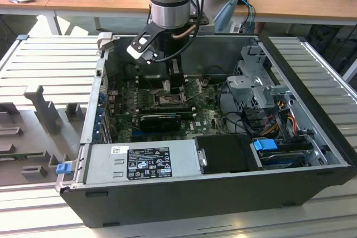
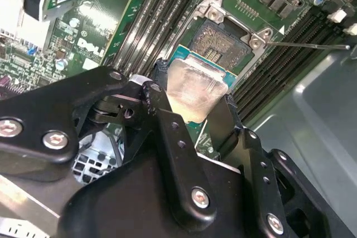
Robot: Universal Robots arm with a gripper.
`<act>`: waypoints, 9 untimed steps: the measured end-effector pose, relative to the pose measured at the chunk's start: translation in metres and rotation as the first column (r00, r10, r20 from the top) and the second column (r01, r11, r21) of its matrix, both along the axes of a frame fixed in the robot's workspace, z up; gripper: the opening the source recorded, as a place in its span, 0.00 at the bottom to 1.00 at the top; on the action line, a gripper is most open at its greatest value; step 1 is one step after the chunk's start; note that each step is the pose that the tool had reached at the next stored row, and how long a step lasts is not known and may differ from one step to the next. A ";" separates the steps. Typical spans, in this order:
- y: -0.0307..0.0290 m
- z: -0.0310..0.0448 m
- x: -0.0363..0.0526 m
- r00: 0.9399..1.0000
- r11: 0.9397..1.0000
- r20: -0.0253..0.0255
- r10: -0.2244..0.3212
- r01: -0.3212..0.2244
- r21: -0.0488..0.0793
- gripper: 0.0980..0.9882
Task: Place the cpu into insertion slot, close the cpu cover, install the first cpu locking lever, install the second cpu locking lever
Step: 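Place the cpu into insertion slot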
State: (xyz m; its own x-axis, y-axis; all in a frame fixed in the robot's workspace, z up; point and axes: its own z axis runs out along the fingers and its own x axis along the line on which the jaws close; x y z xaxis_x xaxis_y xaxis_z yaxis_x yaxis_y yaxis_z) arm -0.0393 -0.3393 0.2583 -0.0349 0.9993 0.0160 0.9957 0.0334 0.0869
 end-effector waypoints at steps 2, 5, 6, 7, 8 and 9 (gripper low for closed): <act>0.0001 -0.0021 -0.0001 1.000 1.000 0.000 -0.009 0.009 0.000 0.48; 0.0001 -0.0069 -0.0001 0.998 0.998 0.000 -0.067 0.067 0.000 0.48; 0.0001 -0.0077 -0.0001 0.998 0.998 0.000 -0.069 0.069 0.000 0.48; 0.0001 -0.0089 -0.0001 0.998 0.998 0.000 -0.069 0.069 0.000 0.48; 0.0001 -0.0093 -0.0001 0.998 0.998 0.001 -0.069 0.069 0.000 0.48; 0.0001 -0.0097 -0.0001 0.998 0.998 0.001 -0.069 0.069 0.000 0.48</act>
State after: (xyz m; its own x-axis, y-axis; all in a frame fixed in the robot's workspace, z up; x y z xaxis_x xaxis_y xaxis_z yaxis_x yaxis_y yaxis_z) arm -0.0394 -0.3392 0.2486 0.0343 0.9993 0.0159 0.9955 -0.0356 0.0876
